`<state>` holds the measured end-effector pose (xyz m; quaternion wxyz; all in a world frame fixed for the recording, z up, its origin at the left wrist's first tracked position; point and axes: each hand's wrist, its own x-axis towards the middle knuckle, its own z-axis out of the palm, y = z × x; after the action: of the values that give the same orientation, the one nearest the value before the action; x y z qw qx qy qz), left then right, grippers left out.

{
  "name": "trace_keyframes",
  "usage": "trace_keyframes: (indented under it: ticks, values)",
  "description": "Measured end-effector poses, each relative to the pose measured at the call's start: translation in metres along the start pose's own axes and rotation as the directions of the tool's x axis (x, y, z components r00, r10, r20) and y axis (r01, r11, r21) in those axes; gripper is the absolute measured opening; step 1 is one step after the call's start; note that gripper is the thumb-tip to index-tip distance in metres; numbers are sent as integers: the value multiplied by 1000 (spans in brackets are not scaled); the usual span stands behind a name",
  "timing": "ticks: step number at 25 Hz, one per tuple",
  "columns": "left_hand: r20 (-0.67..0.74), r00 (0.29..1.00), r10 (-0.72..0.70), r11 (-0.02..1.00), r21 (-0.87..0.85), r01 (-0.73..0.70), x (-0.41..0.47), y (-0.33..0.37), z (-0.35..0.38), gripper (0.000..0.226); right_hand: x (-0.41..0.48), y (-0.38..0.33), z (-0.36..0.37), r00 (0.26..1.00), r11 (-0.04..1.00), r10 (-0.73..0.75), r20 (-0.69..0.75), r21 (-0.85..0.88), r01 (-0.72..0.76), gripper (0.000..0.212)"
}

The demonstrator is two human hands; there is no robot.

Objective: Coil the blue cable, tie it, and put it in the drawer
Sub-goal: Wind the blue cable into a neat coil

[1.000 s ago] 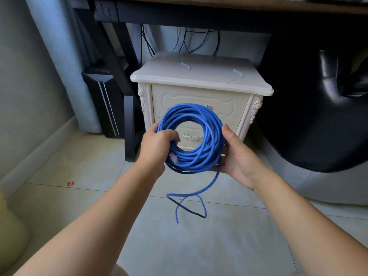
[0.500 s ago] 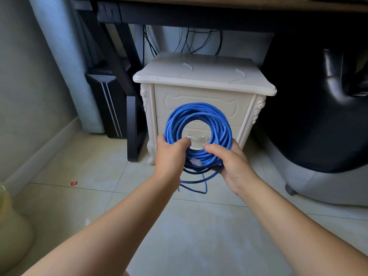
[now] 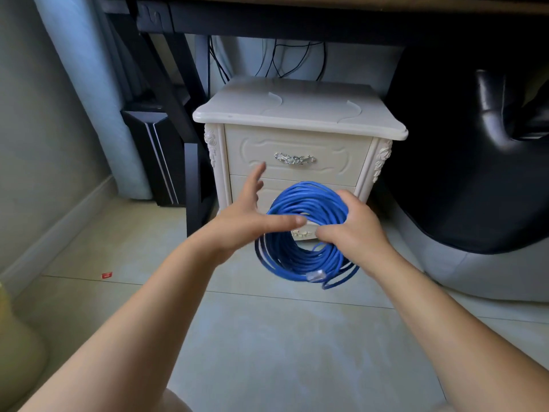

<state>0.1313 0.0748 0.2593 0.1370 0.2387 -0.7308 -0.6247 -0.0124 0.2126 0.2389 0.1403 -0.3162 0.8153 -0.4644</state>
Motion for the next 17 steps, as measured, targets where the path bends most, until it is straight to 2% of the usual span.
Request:
trace_keyframes:
  ticks: [3,5,8,12,17]
  values:
    - [92,992,87,944,311,-112,-2,-5,5,122,-5,-7,1,990,988,-81,116,-119,95,52]
    - [108,986,127,908,388,-159,-1,-8,6,117,-10,-14,-2,973,987,-115,198,-89,135,55]
    - [33,989,146,906,396,-147,-2,-8,7,99,-11,-19,-6,952,987,-154,263,-12,163,59]
    - [-122,978,172,934,335,-122,-3,-5,12,38,-10,-22,-8,942,984,-175,286,70,162,57]
    - [-242,964,112,987,139,-80,-1,-4,15,27,-4,-17,-19,925,967,-110,364,254,15,49]
